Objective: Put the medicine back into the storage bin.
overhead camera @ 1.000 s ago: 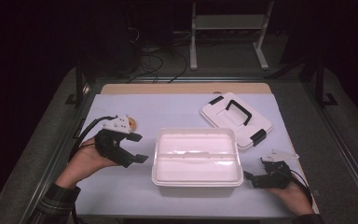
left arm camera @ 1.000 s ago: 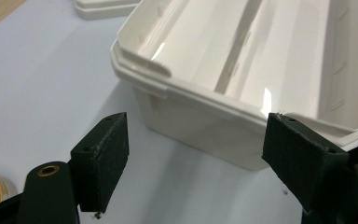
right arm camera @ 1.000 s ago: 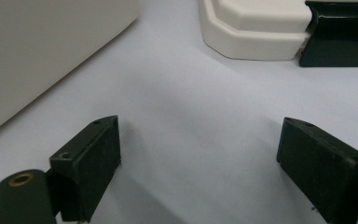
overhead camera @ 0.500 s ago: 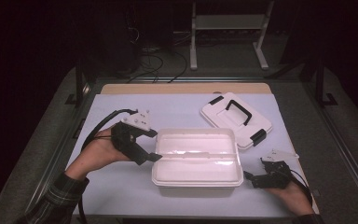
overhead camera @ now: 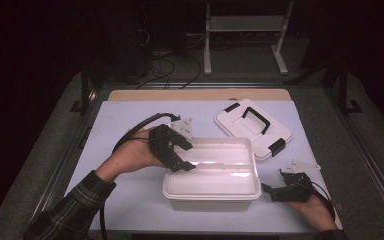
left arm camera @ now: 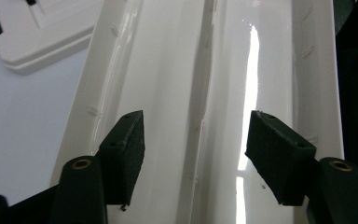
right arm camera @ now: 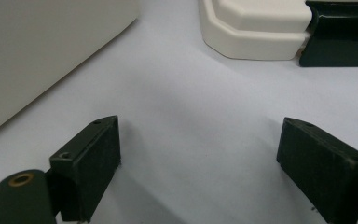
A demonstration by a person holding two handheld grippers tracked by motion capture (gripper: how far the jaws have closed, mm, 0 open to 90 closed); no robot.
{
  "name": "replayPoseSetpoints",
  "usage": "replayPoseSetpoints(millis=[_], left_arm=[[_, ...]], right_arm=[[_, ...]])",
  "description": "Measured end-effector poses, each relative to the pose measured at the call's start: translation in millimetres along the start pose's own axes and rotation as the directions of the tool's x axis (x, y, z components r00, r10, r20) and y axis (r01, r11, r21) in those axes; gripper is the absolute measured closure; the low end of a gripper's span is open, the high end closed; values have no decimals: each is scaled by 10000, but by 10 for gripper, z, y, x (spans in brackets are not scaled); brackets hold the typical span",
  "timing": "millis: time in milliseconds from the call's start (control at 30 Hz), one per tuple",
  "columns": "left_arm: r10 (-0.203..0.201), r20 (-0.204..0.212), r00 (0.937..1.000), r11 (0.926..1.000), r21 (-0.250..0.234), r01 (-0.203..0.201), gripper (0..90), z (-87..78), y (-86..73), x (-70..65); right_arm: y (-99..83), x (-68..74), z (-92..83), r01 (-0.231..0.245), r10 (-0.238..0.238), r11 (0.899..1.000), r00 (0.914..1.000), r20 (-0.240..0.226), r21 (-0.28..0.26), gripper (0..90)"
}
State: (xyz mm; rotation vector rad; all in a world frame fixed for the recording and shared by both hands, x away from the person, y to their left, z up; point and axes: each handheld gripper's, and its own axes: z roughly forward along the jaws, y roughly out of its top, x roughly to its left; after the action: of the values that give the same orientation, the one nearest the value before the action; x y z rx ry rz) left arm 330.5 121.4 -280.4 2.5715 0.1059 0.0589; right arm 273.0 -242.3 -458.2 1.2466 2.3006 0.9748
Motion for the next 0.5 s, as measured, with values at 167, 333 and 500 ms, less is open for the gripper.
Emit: replayPoseSetpoints(millis=[167,333,500], left_arm=[[199,156,9997,9993,323,-204,418,131,161,8],[500,310,9983,9963,681,-520,504,267,289,1],[652,433,9969,9915,1101,-696,586,421,371,-14]], right_arm=[[0,1,0,-7,7,10000,10000,-10,2,128],[0,0,0,-5,5,10000,10000,-11,-2,128],[0,0,-1,-4,4,10000,10000,-5,4,128]])
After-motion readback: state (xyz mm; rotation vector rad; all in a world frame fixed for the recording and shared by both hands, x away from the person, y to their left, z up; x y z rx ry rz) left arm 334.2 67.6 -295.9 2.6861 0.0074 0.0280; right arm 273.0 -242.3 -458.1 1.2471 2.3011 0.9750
